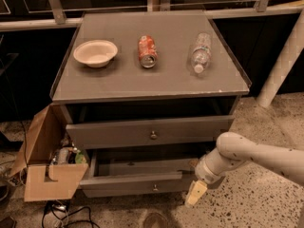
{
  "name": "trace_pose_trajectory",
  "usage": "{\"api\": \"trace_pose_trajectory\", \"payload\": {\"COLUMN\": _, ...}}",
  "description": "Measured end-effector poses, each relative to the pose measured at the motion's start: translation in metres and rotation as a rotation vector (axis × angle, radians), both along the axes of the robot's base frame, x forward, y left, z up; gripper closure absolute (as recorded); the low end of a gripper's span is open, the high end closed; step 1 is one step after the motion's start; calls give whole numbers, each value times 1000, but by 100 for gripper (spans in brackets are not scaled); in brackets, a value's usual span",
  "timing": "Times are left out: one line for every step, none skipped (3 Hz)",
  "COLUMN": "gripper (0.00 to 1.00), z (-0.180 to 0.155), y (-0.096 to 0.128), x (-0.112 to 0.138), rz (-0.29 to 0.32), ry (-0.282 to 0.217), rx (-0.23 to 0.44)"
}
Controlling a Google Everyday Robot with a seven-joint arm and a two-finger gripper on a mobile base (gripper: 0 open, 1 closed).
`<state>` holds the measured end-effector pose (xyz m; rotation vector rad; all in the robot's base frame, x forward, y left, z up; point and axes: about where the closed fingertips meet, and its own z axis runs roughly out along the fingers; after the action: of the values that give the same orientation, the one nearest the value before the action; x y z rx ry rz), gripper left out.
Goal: Open middle drawer
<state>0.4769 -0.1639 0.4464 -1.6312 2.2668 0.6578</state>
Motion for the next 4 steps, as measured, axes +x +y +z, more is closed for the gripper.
{"api": "trace_pose_trajectory", "payload": {"gripper": 0, "z": -16, "y": 8, "x": -6, "rz": 8, "ry": 23, "rx": -5}}
{"api": "trace_pose_trajectory", "payload": {"gripper": 0, "z": -34, "y": 12, "x": -26, "rz": 4, "ry": 65, "rx": 2}}
{"api": "trace_pose_trajectory", "payload": {"gripper": 0, "z": -30, "y": 12, "x": -26, "rz": 4, "ry": 65, "rx": 2}}
{"api": "trace_pose_trajectory", "payload": {"gripper": 0, "z": -26, "y": 12, "x": -27, "rz": 4, "ry": 65, "rx": 2}}
